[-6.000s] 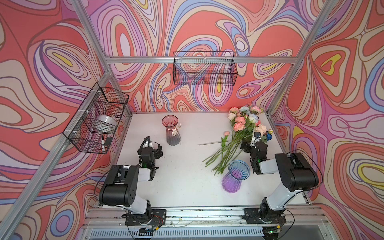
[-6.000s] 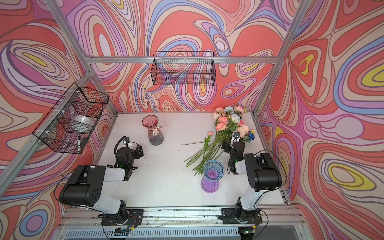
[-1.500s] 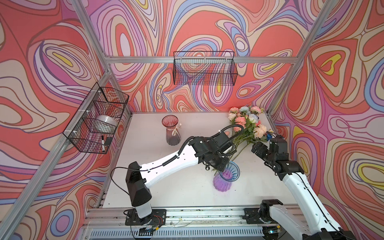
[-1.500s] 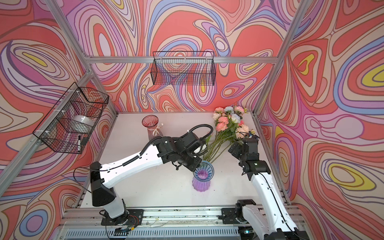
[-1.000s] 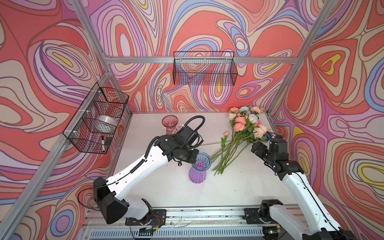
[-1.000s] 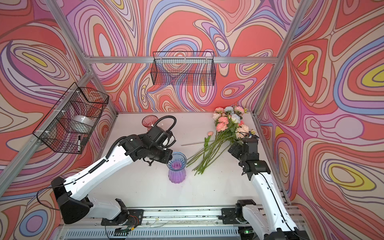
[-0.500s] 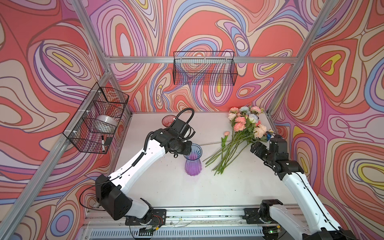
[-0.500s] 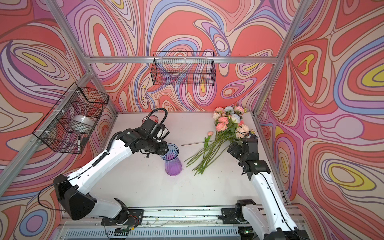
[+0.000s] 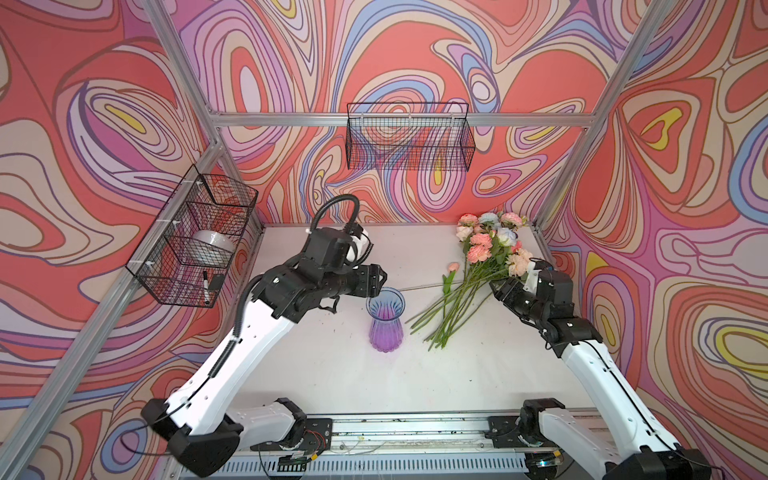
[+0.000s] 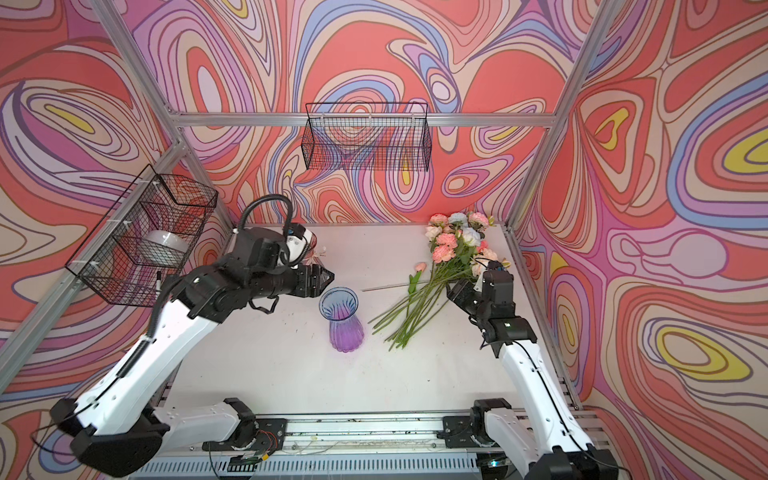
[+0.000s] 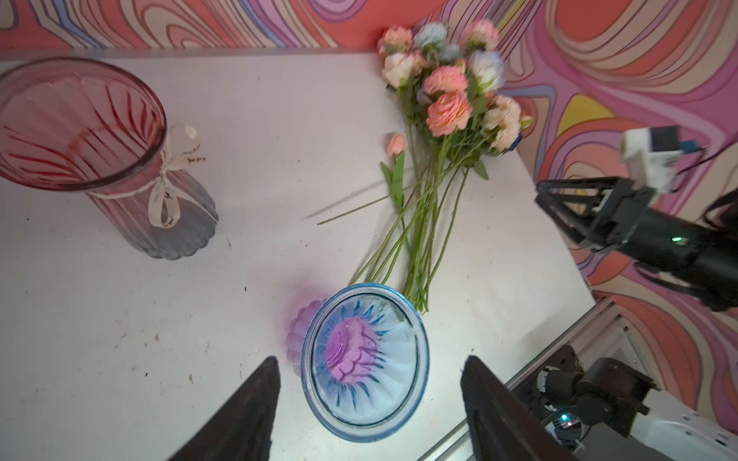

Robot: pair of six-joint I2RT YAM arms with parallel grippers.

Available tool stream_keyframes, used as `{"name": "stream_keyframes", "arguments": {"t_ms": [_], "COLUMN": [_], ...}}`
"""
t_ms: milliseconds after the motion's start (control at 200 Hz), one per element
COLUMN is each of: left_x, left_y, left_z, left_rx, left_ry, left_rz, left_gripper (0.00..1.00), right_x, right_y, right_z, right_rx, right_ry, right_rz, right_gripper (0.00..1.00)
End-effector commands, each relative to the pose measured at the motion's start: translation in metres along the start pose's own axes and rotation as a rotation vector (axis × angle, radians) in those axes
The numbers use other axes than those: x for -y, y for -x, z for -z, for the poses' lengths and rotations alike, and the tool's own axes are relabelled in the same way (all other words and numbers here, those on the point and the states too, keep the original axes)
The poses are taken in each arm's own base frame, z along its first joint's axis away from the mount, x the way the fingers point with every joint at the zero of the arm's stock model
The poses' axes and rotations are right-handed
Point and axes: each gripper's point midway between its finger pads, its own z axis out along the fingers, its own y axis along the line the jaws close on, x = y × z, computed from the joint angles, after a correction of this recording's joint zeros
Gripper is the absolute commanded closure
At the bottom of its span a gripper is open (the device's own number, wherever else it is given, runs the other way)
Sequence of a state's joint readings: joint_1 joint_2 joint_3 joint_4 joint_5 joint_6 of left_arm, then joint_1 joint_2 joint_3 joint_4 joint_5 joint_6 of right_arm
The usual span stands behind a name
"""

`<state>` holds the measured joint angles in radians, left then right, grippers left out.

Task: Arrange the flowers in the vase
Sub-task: 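Release the vase with the left gripper while the right grasps a pink rose stem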

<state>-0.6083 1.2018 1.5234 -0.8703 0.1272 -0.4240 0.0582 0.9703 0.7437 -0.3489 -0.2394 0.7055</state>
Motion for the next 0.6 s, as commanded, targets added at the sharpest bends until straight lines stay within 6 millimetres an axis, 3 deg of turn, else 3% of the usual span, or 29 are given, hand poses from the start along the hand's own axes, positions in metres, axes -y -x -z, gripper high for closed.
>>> {"name": "stream_keyframes", "arguments": {"t_ms": [0,135,210,386,591], "left_x": [0.008,0.005,0.0,-0.016,-0.034], "left_y": [0.004,-0.012,-0.027,-0.071,-0.102], "left_z": [0.022,0.041,0.045,0.034,0.023], "left_rx": [0.096,0.187,0.209,0.173,0.145], "left_ry": [-0.077,-0.147,-0.169,-0.184,-0.148], "left_rz": [0.061,0.113,0.133,0.192,0.209], "left_gripper": [0.18,0.05,0.03,0.03,0.03], "right_x": [-0.022,-0.035,-0.024,0.007,0.015], "right_y": [-0.008,-0.016,-0.016,-0.018,0.001], "right_z": [-0.021,-0.052,-0.074,-0.107,-0.125], "right_rx": [-0.007,-0.009,-0.032,-0.069,-0.024], "right_ry": [0.043,-0.024,-0.108,-0.295,-0.391], "right_rz": [-0.009,0.044,0.051,0.105,0.192], "right_gripper": [0.42,0.43,0.5,0.59,0.61]}}
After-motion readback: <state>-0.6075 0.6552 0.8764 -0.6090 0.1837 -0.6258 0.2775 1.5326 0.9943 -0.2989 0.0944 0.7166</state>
